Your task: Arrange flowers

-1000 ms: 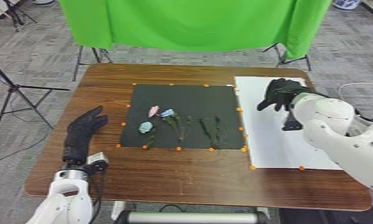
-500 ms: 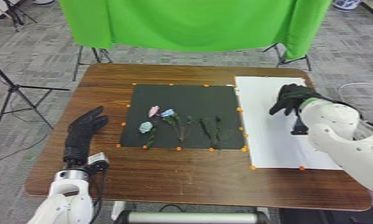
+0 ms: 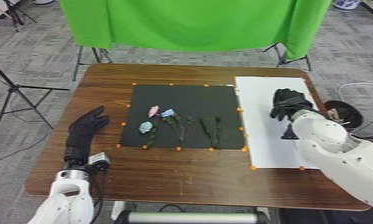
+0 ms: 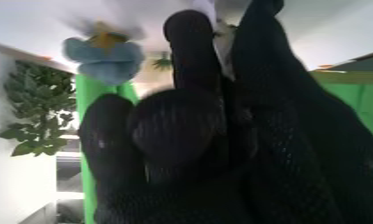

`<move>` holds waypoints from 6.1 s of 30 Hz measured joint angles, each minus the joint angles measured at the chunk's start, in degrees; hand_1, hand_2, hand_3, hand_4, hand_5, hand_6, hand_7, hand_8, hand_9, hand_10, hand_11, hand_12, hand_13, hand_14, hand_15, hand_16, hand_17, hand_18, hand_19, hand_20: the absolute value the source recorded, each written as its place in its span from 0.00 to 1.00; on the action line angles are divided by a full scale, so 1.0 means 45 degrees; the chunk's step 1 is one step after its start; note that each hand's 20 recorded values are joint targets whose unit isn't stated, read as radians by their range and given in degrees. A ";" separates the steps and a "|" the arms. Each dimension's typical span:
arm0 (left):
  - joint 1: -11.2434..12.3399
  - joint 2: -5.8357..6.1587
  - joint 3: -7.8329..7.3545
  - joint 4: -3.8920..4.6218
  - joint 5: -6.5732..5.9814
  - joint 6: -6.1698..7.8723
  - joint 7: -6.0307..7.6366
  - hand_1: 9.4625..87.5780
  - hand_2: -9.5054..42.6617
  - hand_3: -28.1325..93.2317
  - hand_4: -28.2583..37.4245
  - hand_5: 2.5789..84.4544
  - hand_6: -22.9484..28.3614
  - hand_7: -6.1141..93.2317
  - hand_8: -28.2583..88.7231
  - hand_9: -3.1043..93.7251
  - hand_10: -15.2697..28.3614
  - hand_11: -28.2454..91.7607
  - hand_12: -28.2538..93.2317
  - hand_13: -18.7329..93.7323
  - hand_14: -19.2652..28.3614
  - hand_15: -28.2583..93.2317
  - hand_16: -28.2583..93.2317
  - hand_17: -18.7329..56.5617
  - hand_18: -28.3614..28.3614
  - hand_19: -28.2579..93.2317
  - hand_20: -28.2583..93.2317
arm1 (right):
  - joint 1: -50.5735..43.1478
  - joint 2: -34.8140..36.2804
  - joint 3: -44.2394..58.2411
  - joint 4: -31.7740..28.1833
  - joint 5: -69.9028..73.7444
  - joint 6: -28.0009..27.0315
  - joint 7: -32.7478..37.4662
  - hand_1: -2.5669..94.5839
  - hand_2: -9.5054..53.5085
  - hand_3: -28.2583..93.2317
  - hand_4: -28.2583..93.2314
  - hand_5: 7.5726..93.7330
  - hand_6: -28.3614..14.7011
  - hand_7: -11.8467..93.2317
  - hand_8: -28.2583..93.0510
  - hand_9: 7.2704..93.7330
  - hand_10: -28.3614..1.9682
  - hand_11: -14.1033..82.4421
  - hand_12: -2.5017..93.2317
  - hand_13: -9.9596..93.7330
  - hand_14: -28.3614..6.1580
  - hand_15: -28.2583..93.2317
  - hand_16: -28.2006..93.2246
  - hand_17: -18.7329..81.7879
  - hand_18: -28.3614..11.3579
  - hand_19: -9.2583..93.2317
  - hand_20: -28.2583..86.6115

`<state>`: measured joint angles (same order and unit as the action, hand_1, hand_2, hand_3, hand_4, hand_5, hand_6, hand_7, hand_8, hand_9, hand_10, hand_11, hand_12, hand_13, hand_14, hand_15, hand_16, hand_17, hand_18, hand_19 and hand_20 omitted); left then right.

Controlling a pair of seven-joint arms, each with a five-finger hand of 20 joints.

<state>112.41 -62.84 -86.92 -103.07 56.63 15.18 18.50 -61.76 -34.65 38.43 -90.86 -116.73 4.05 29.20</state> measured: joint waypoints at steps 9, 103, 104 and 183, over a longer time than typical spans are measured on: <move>0.0137 0.0033 -0.0118 -0.0092 -0.0001 -0.0044 -0.0069 0.16 0.00 0.82 0.00 0.56 0.46 0.21 0.16 0.56 0.65 0.41 0.31 0.50 0.76 0.41 0.22 0.29 0.74 0.29 0.35 | 0.0748 -0.0407 -0.0663 -0.1193 0.0234 0.2659 -0.0304 0.62 0.00 0.75 0.05 0.82 0.68 0.39 0.27 0.97 0.65 0.27 0.40 0.99 0.78 0.74 0.48 0.84 0.38 1.00 0.75; 0.0713 -0.0093 -0.0432 -0.0428 0.0171 -0.0413 -0.0084 0.17 0.00 0.82 0.00 0.55 0.45 0.22 0.16 0.55 0.65 0.41 0.31 0.50 0.76 0.41 0.22 0.28 0.77 0.30 0.35 | -0.2678 -0.0388 0.5904 -0.3627 0.0441 -0.2053 0.0856 0.25 0.00 0.74 0.12 0.53 0.58 0.19 0.18 0.61 0.33 0.23 0.17 0.94 0.70 0.71 0.46 0.78 0.33 1.00 0.71; 0.0776 -0.0104 -0.0454 -0.0479 0.0179 -0.0412 -0.0078 0.17 0.00 0.82 0.00 0.55 0.45 0.22 0.16 0.55 0.65 0.40 0.31 0.50 0.76 0.41 0.22 0.28 0.79 0.30 0.35 | -0.2909 -0.0321 0.6079 -0.3346 0.0420 -0.2257 0.1020 0.26 0.00 0.74 0.12 0.54 0.58 0.19 0.18 0.61 0.34 0.23 0.18 0.94 0.69 0.71 0.46 0.78 0.33 1.00 0.71; 0.0205 -0.0022 -0.0095 -0.0118 0.0181 -0.0398 -0.0013 0.18 0.00 0.81 0.01 0.54 0.45 0.20 0.17 0.54 0.64 0.39 0.32 0.50 0.75 0.39 0.23 0.28 0.77 0.30 0.34 | 0.3637 -0.3747 -0.4556 -0.0245 0.1333 0.1302 -0.1102 0.60 0.00 0.79 0.04 0.85 0.71 0.32 0.25 0.93 0.60 0.20 0.33 1.00 0.78 0.74 0.47 0.85 0.39 1.00 0.76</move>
<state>113.33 -62.94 -87.35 -103.59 57.44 13.39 18.44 -45.39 -51.51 17.92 -91.96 -110.73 9.91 24.24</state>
